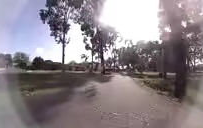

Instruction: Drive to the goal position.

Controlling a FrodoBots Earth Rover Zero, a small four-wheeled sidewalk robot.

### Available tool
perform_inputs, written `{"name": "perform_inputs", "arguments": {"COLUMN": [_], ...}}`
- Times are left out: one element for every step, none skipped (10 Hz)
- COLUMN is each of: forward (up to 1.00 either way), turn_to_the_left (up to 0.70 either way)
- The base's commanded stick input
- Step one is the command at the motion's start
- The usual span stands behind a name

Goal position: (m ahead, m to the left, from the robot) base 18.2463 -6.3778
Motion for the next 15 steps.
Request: {"name": "perform_inputs", "arguments": {"forward": [1.00, 1.00, 1.00, 1.00, 1.00, 1.00, 1.00, 1.00, 1.00, 1.00, 1.00, 1.00, 1.00, 1.00, 1.00], "turn_to_the_left": [-0.40, -0.40, 0.00, 0.00, 0.00, 0.00, 0.00, 0.00, 0.00, 0.00, 0.00, -0.40, -0.40, -0.40, 0.00]}}
